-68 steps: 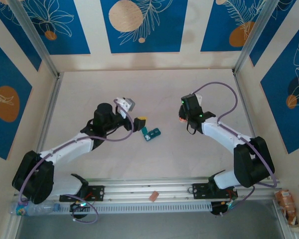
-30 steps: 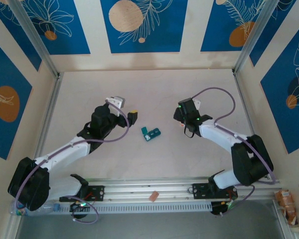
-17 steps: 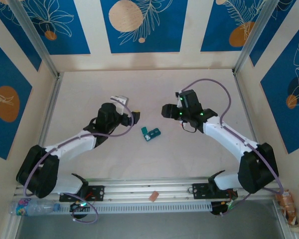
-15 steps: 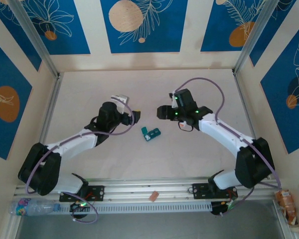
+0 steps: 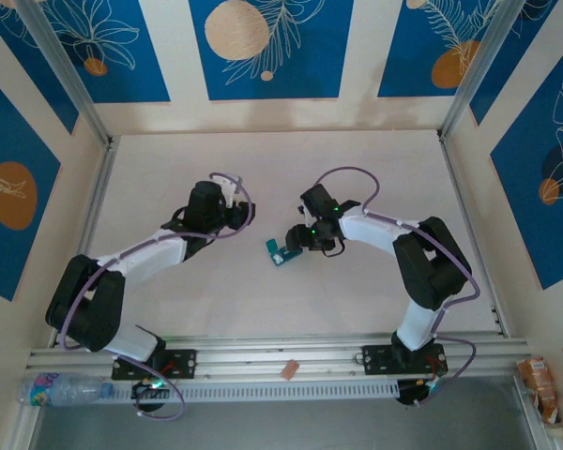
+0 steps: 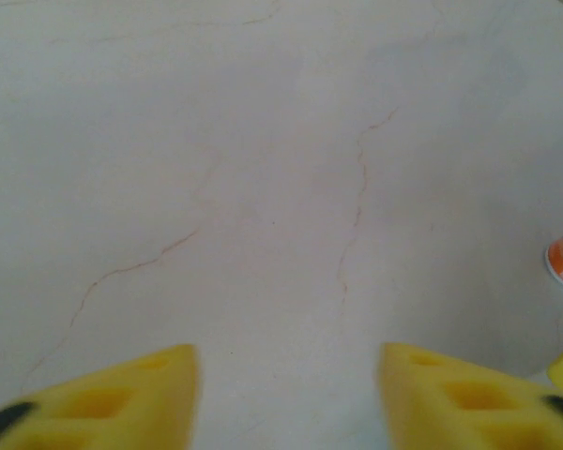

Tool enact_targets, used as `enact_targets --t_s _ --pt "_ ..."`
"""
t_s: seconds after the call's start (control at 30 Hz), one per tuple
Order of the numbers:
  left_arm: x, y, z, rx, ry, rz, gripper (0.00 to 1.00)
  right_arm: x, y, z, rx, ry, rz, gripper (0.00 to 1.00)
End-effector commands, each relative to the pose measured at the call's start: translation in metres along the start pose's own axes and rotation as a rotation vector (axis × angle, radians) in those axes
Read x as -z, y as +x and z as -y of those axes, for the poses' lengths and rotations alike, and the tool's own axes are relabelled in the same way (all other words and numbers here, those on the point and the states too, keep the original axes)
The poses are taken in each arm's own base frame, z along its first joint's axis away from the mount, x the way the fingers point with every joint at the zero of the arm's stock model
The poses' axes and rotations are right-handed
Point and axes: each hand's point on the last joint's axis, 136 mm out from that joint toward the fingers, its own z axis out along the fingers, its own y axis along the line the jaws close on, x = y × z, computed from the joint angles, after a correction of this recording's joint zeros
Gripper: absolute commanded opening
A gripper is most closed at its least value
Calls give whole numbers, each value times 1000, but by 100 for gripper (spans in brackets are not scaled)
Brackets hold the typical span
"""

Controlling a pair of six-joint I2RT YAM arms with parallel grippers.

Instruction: Sort the pills into containers

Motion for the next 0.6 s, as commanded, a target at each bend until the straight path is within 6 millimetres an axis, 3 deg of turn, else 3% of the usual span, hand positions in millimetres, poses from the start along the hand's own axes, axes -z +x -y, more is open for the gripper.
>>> enact_targets --t_s 0.0,0.03,0.07,0.57 --pt "-2 3 2 -2 25 -51 16 1 -7 -5 12 -18 -3 67" --pt "-3 4 2 0 25 -57 3 0 -7 -5 12 -18 -4 67" --pt "-4 5 2 -1 26 -62 0 -1 -7 -4 10 -16 -8 67" --pt "-30 28 26 71 167 -242 0 -19 7 8 -2 28 -81 61"
